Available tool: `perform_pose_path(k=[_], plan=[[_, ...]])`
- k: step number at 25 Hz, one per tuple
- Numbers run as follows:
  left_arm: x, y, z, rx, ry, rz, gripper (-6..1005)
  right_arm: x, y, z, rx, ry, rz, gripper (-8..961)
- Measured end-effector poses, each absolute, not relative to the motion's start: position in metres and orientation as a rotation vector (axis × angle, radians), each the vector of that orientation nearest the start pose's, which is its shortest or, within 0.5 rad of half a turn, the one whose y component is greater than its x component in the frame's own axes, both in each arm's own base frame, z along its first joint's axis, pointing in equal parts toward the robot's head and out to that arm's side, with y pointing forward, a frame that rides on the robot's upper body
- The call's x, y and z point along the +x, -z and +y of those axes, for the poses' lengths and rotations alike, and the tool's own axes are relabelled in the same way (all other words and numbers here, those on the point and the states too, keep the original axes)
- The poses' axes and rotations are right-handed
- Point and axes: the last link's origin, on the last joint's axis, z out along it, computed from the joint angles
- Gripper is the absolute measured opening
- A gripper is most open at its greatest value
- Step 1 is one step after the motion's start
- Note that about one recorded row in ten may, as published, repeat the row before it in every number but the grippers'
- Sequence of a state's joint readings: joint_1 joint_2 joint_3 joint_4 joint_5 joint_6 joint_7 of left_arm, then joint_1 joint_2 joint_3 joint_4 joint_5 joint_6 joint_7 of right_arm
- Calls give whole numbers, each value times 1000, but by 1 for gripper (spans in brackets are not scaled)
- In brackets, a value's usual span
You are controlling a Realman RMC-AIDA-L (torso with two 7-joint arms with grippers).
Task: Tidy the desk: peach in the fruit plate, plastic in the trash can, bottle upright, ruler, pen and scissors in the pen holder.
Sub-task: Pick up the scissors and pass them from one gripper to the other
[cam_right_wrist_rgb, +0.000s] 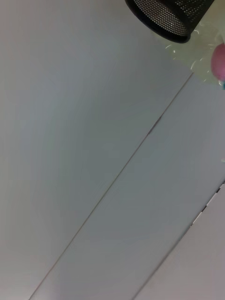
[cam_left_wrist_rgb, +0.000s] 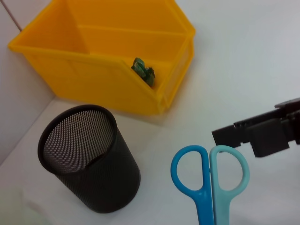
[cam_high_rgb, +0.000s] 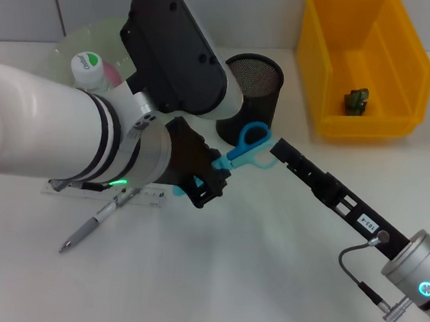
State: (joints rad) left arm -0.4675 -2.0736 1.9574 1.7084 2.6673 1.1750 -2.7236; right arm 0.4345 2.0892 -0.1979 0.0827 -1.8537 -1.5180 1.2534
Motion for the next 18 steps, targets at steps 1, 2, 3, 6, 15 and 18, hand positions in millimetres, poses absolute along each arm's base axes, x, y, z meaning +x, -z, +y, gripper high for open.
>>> perform_pose_path(k=[1, 2, 3, 6, 15, 18], plan=[[-87, 64, 308, -2639, -230, -254, 298, 279, 67, 267, -1965, -1475, 1403, 833], [-87, 64, 308, -2639, -230, -254, 299, 279, 67, 267, -1965, -1475, 1403, 834], [-86, 65, 308, -2640, -226, -251, 300, 278, 68, 268, -1965, -1470, 1405, 834], [-84, 68, 305, -2648, -214, -236, 302, 277, 70, 271, -1972, -1461, 1402, 834], [-82, 69, 305, -2649, -194, -230, 309, 267, 75, 278, -1997, -1460, 1378, 833], [-82, 69, 305, -2649, -192, -229, 311, 269, 74, 279, -1984, -1453, 1384, 833]])
